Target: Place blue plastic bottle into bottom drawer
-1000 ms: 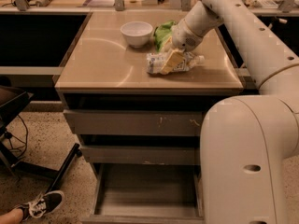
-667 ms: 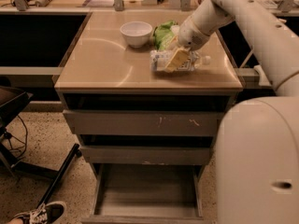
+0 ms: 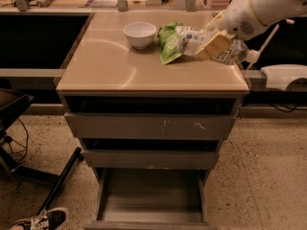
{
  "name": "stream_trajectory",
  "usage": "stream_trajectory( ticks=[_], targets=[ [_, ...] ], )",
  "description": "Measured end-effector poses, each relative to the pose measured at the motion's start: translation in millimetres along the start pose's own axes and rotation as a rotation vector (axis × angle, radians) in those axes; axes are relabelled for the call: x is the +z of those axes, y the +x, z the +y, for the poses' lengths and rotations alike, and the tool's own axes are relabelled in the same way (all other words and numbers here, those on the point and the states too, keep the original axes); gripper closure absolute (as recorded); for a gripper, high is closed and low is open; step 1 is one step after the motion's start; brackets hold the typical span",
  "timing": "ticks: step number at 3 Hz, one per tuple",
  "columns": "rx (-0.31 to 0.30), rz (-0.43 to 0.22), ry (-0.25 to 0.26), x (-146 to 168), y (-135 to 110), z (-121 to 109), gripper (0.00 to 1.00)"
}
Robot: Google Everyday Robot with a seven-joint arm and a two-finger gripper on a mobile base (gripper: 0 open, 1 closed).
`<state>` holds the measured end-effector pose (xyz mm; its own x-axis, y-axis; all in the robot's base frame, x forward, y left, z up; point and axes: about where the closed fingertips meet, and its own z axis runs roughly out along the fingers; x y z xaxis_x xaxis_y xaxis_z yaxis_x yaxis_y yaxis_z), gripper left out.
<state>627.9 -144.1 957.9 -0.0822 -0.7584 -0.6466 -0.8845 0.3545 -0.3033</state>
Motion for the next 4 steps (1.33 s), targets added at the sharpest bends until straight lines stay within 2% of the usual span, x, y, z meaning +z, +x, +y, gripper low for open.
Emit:
stream_trajectory(
  ticks=[1,2,3,4],
  targets=[
    [0.030,-0.071,0.163,-72,-36,40,1.00],
    [0.048,-0.031,0.251,-109,-23,56,1.00],
    [0.047,-0.030,0.250,-109,-23,57,1.00],
    [0.082,0.050,0.198,-85,16,82,1.00]
  ],
)
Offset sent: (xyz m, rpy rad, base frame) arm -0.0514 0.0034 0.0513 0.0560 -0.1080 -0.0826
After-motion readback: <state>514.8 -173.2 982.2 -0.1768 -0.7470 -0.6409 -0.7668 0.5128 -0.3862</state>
